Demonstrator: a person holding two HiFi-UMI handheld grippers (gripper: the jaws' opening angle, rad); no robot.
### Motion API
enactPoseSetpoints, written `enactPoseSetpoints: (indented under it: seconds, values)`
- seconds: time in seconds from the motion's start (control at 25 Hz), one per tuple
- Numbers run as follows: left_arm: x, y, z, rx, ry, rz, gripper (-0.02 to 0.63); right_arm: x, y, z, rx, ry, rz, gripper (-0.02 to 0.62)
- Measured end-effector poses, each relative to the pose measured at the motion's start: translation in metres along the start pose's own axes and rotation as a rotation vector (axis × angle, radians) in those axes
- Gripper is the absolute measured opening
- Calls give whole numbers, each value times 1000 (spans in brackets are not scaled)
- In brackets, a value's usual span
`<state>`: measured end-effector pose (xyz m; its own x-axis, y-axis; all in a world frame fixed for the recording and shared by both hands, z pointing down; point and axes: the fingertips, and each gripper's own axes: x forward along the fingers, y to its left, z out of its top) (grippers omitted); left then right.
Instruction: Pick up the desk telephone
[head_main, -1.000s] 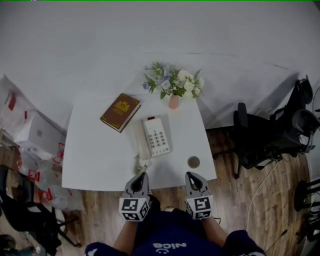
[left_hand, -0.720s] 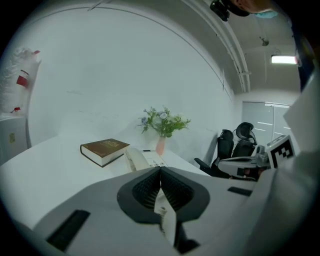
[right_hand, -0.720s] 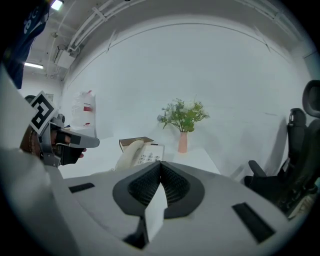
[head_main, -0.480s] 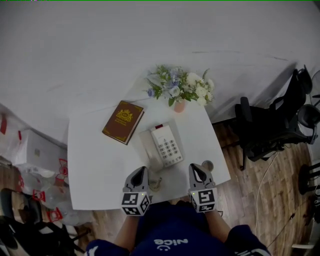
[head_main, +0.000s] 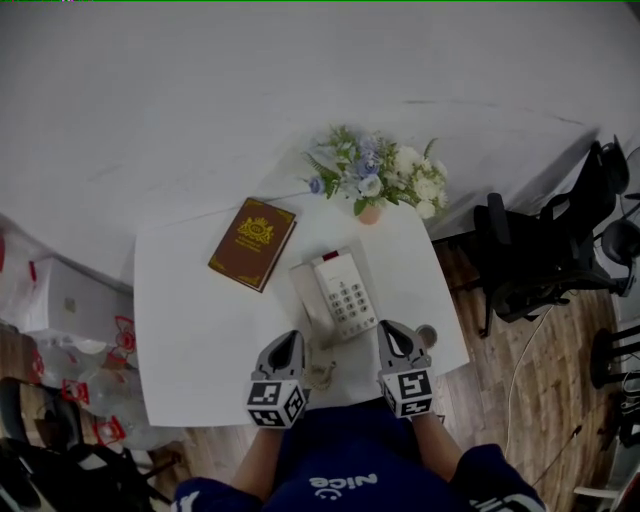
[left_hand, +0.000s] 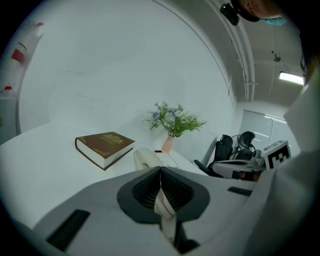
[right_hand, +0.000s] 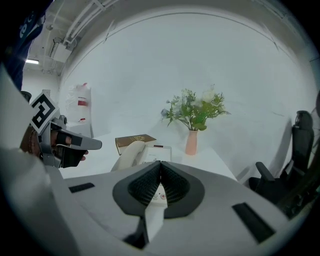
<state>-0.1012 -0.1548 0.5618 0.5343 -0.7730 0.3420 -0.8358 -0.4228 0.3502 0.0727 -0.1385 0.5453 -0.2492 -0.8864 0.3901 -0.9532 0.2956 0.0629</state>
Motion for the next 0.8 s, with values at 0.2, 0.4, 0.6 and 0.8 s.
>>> enactPoseSetpoints:
  seconds: [0.2, 0.4, 0.6, 0.8]
  values:
    - [2, 6, 6, -21, -4, 76, 17, 13, -11, 7, 9, 8, 47, 23]
    - [6, 6, 13, -48, 5, 90, 17, 24, -17, 9, 3, 48, 100, 23]
    - [13, 5, 9, -85, 30, 93, 20, 33, -25, 9, 22, 66, 134, 25]
    - [20, 6, 5, -130, 56, 83, 175, 42, -30, 5, 21, 113, 184, 31]
